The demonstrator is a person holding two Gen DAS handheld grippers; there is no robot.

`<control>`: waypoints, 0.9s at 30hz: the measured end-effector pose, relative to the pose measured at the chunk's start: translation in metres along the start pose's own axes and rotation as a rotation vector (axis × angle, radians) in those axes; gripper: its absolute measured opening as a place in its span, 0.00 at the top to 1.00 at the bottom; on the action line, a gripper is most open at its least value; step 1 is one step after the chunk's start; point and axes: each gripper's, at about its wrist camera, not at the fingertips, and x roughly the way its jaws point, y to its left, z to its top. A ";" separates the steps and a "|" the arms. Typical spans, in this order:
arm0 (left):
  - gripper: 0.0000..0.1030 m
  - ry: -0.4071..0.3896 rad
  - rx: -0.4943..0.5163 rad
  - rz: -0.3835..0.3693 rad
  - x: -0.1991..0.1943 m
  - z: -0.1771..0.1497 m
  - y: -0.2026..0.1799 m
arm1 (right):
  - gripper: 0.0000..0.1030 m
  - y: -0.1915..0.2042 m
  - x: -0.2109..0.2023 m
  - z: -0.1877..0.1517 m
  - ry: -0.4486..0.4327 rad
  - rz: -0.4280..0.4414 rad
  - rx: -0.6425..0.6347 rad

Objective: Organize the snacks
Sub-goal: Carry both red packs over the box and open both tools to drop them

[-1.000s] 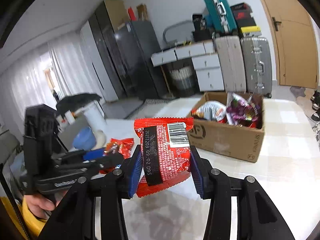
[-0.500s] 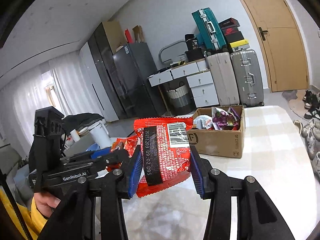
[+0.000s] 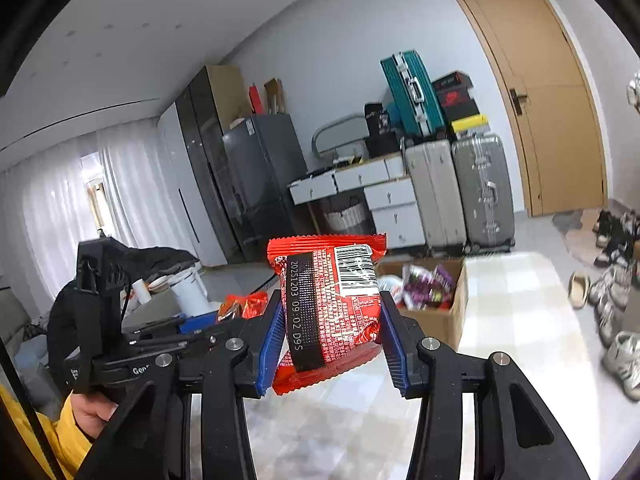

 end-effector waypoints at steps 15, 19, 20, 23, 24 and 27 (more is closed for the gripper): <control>0.60 -0.014 0.028 -0.005 0.055 0.098 0.013 | 0.56 -0.011 0.041 0.089 -0.039 -0.052 -0.160; 0.60 -0.018 0.000 -0.006 0.083 0.126 0.027 | 0.56 -0.028 0.077 0.110 -0.007 -0.050 -0.153; 0.60 -0.019 -0.008 -0.005 0.090 0.131 0.031 | 0.56 -0.032 0.087 0.115 0.001 -0.054 -0.148; 0.60 -0.014 -0.046 -0.010 0.121 0.153 0.046 | 0.56 -0.045 0.117 0.134 0.014 -0.063 -0.147; 0.60 -0.011 -0.050 -0.012 0.134 0.160 0.051 | 0.56 -0.049 0.127 0.140 0.009 -0.074 -0.152; 0.60 0.009 -0.064 -0.009 0.180 0.178 0.063 | 0.56 -0.065 0.158 0.160 0.012 -0.085 -0.138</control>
